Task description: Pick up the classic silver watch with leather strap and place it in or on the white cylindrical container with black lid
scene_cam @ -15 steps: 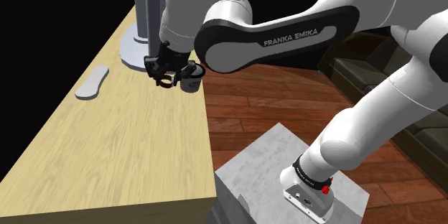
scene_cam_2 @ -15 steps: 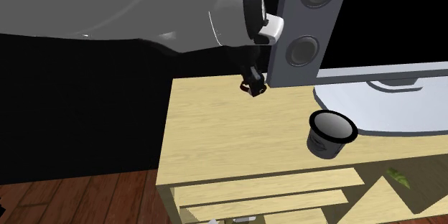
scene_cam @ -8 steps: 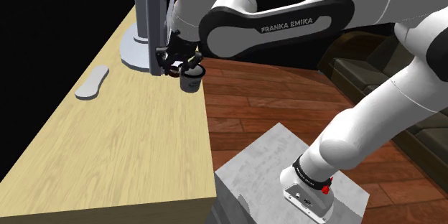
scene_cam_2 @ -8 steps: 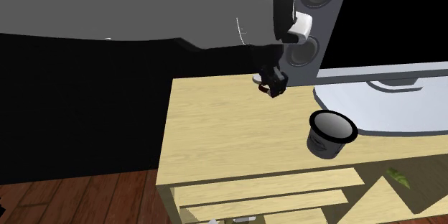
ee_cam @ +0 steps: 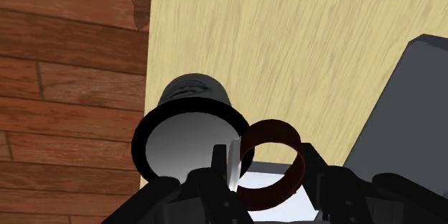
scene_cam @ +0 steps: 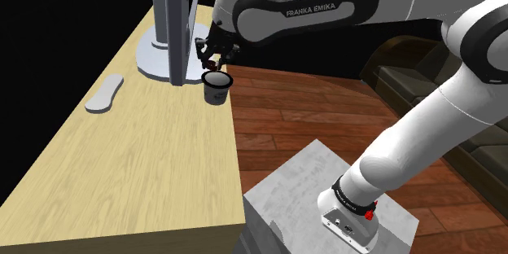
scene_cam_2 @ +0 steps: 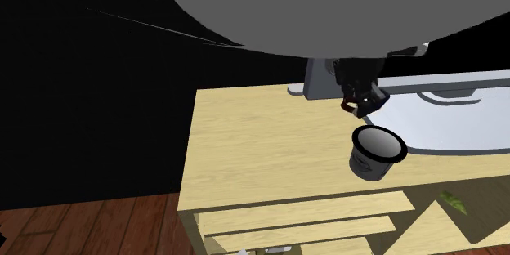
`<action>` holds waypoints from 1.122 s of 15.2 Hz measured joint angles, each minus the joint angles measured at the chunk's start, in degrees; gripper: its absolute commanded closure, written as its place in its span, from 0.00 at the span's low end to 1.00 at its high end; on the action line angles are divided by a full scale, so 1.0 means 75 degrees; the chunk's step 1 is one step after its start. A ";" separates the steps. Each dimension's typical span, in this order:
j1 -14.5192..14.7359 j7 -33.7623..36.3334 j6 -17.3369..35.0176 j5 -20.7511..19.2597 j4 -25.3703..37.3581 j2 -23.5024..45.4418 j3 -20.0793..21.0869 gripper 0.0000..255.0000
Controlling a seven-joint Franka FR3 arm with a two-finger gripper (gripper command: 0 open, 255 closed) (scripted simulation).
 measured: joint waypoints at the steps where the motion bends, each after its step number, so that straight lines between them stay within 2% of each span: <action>1: -0.0091 -0.0218 -0.0015 0.0015 0.0129 0.0098 -0.0120 1.00; 6: -0.0383 -0.0900 0.0209 0.0060 0.0256 0.0408 -0.0489 1.00; 17: -0.0417 -0.0659 0.1248 -0.0277 -0.0381 0.0854 -0.0495 1.00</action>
